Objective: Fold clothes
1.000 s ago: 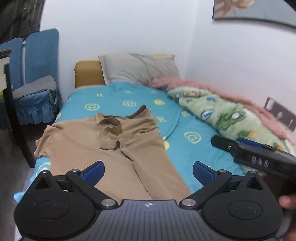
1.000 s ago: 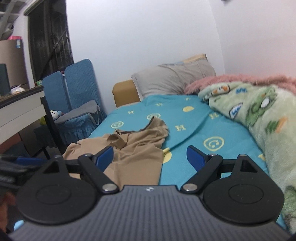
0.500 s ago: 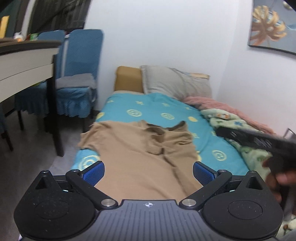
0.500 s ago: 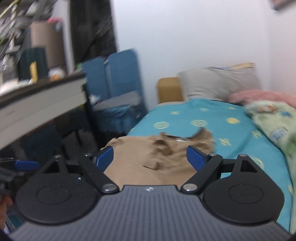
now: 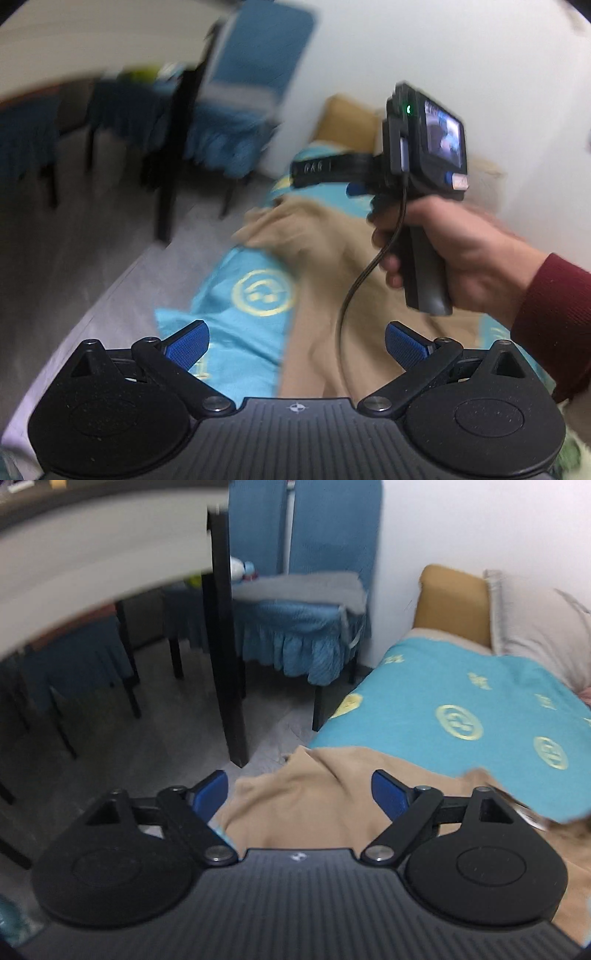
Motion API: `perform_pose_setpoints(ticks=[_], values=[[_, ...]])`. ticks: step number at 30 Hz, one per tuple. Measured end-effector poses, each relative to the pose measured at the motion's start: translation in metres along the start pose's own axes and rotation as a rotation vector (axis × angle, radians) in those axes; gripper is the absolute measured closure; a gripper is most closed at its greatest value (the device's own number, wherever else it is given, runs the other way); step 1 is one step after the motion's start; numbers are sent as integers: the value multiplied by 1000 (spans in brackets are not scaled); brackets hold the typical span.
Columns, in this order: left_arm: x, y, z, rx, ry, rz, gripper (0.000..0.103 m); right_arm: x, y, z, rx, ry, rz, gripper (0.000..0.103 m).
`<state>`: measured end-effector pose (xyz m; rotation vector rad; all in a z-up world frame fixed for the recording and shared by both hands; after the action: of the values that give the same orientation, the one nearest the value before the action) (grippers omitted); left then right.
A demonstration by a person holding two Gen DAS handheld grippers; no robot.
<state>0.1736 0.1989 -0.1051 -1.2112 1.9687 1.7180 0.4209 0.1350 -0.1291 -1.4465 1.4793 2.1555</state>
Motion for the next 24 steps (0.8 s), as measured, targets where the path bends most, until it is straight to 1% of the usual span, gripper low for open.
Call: perform_pose_setpoints(ticks=[2, 5, 7, 8, 9, 10, 11, 12, 15, 18, 20, 22, 24], values=[[-7, -19, 15, -36, 93, 5, 4, -3, -39, 4, 16, 12, 15, 28], [-8, -38, 34, -90, 208, 28, 4, 3, -79, 6, 46, 35, 36, 30], [-7, -48, 39, -107, 248, 51, 4, 11, -95, 5, 57, 59, 48, 40], [-7, -52, 41, -106, 253, 60, 4, 14, -100, 6, 57, 71, 48, 58], [-7, -53, 41, -108, 248, 61, 4, 18, -104, 5, 59, 83, 50, 68], [-7, -52, 39, -111, 235, 57, 4, 21, -105, 5, 70, 97, 50, 85], [-7, -51, 37, -115, 224, 53, 4, 21, -101, 4, 77, 105, 33, 94], [-8, -49, 35, -116, 219, 45, 4, 19, -97, 3, 81, 112, 11, 95], [-10, -42, 30, -73, 228, 5, 4, 6, -65, -6, 34, 96, -136, 95], [-15, -33, 19, -6, 206, -65, 4, -7, -17, -24, 21, 49, -249, 96], [-17, -22, 9, 36, 174, -113, 3, -10, 19, -45, 29, -2, -319, 96], [-15, -15, 0, 109, 161, -125, 3, -9, 54, -71, 51, -61, -377, 96], [-10, -11, -10, 210, 170, -102, 3, -5, 88, -101, 77, -123, -428, 96]])
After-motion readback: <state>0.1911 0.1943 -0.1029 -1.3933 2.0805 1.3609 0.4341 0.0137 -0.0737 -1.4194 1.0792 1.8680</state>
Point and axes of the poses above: each gripper's, at about its wrist camera, not at the fingertips, and y roughly against the way its jaws point, z to its left, x to its underside, the point moved 5 cm from there along -y, roughly the way its jaws point, and after that the axes turned 7 degrees about -x, right-handed, at the moved point
